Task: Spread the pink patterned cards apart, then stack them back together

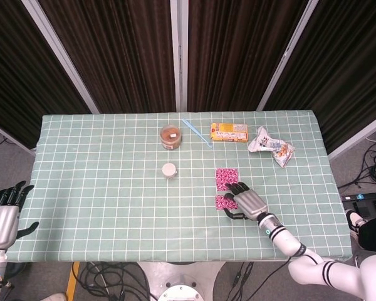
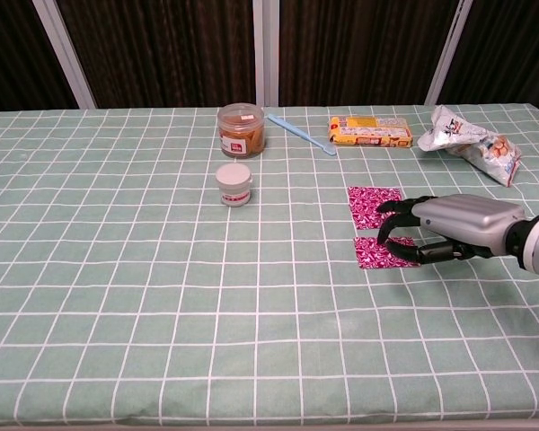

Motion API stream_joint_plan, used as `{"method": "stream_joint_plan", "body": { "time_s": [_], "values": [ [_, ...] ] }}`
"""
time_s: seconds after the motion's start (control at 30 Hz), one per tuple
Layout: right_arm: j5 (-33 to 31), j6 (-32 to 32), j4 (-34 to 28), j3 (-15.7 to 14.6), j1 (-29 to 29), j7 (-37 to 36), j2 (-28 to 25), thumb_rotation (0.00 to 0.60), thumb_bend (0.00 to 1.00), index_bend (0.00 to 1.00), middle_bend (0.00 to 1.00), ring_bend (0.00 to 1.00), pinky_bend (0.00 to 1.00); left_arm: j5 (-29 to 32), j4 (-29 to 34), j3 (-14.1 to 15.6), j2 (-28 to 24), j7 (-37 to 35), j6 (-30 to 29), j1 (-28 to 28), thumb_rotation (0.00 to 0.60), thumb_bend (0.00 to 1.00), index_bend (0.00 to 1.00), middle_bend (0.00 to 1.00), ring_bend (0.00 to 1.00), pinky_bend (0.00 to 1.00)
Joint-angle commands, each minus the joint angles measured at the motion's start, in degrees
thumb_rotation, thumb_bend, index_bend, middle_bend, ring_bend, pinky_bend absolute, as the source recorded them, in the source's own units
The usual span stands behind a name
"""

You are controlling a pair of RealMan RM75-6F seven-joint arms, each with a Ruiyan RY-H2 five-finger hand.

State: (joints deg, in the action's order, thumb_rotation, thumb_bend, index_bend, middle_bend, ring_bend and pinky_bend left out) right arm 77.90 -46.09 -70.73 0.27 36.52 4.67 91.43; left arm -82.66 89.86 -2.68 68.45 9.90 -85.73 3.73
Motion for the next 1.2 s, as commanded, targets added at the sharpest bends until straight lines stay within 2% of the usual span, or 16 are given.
{"method": "stream_joint_plan", "body": {
  "time_s": [0.03, 0.33, 0.57, 0.93, 1.2],
  "values": [
    [-0.4, -0.8, 0.0, 0.8, -0.3, -0.1, -0.2, 0.034, 0.39, 0.25, 0.00, 0.00, 0.00, 0.0, -0.1, 0.0, 0.0, -0.1, 0.1, 0.1, 0.600, 0.09, 0.22, 0.22, 0.18, 0.19],
    [-3.1, 1.9, 6.3, 4.2, 2.5, 0.1, 3.9, 0.035, 0.40, 0.25, 0.00, 0.00, 0.00, 0.0, 0.0, 0.1, -0.1, -0.1, -0.2, -0.2, 0.600, 0.09, 0.22, 0.22, 0.18, 0.19],
    [-3.8, 3.6, 9.9, 5.4, 4.4, -0.1, 7.0, 0.041, 0.40, 0.25, 0.00, 0.00, 0.00, 0.2, 0.2, 0.1, -0.2, -0.1, -0.2, -0.4, 0.600, 0.09, 0.22, 0.22, 0.18, 0.19],
    [-4.3, 4.3, 11.8, 4.7, 4.2, 0.6, 7.8, 0.035, 0.40, 0.25, 0.00, 0.00, 0.00, 0.1, -0.1, 0.2, -0.1, -0.4, -0.3, -0.6, 0.600, 0.09, 0.22, 0.22, 0.18, 0.19],
    [-4.6, 2.8, 10.5, 3.1, 1.6, 0.8, 5.1, 0.043, 0.39, 0.25, 0.00, 0.00, 0.00, 0.1, -0.6, 0.1, 0.3, -0.8, 0.1, -0.4, 0.600, 0.09, 0.22, 0.22, 0.18, 0.19]
  ]
}}
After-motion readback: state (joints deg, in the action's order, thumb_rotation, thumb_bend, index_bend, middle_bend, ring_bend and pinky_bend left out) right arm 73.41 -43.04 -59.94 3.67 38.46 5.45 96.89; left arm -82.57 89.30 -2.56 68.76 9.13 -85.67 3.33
